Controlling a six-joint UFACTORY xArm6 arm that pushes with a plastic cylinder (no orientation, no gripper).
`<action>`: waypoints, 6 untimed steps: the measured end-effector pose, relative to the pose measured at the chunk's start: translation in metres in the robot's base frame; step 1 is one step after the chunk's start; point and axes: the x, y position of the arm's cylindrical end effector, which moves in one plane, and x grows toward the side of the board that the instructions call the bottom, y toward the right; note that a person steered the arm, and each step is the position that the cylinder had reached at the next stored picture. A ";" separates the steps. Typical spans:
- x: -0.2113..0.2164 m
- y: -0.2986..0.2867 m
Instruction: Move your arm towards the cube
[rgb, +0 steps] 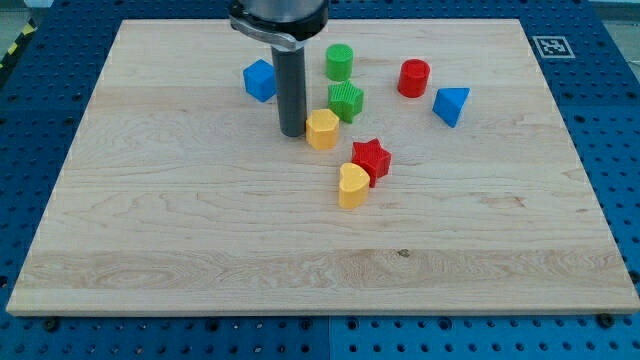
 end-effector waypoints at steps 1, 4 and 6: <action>0.004 0.021; 0.003 -0.048; -0.053 -0.136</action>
